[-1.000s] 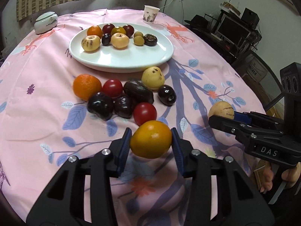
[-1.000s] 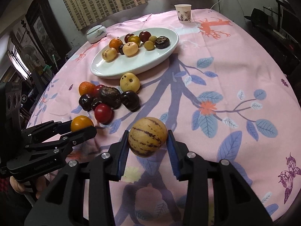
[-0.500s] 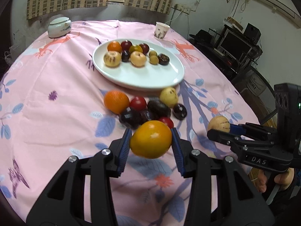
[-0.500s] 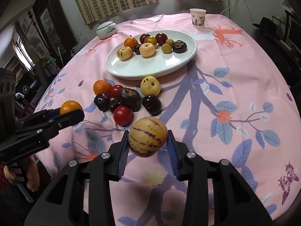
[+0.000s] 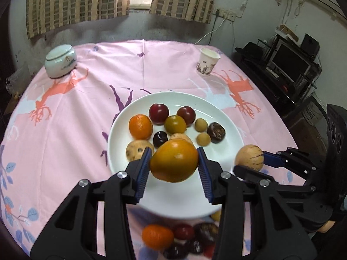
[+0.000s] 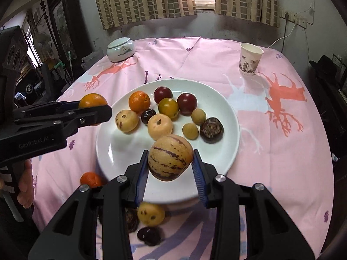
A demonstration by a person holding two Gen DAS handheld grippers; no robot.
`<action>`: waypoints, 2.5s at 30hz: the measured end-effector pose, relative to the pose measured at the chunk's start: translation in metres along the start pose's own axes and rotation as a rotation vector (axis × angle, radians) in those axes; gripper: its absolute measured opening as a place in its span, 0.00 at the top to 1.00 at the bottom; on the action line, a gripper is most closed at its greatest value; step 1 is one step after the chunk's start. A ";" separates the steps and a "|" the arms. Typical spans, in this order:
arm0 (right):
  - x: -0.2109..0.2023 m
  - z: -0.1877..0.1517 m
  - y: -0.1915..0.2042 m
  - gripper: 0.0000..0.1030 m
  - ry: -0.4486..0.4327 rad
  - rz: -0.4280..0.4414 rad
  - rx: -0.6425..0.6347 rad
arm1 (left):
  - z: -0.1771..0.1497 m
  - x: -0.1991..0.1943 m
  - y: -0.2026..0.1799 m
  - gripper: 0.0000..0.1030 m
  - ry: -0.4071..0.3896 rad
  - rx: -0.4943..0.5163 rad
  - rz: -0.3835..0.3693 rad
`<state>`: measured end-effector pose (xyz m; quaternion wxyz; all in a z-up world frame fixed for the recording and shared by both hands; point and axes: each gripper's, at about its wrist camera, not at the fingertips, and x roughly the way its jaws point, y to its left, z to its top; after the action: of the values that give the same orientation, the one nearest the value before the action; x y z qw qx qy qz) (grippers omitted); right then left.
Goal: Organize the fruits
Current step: 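Place the yellow-orange fruit and striped melon-pear on the plate and open both tools, then move both open tools back over the fruit cluster, then grasp a red fruit with the left tool while the right tool grasps a dark plum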
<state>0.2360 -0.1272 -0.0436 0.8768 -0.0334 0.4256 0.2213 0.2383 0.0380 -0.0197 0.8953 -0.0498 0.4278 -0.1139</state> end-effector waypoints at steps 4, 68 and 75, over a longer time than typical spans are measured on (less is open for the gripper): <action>0.031 0.021 -0.004 0.62 0.013 -0.025 -0.046 | 0.018 0.032 0.004 0.58 0.042 -0.017 0.001; -0.016 -0.117 0.042 0.56 0.056 -0.066 0.026 | -0.189 -0.080 -0.005 0.18 -0.030 -0.008 0.019; -0.001 -0.117 0.046 0.71 0.105 -0.077 0.007 | -0.187 -0.077 -0.014 0.18 -0.015 0.011 0.011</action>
<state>0.1309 -0.1154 -0.1110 0.8612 -0.0582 0.4703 0.1836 0.0435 0.0447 -0.0764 0.8993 -0.0436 0.4208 -0.1107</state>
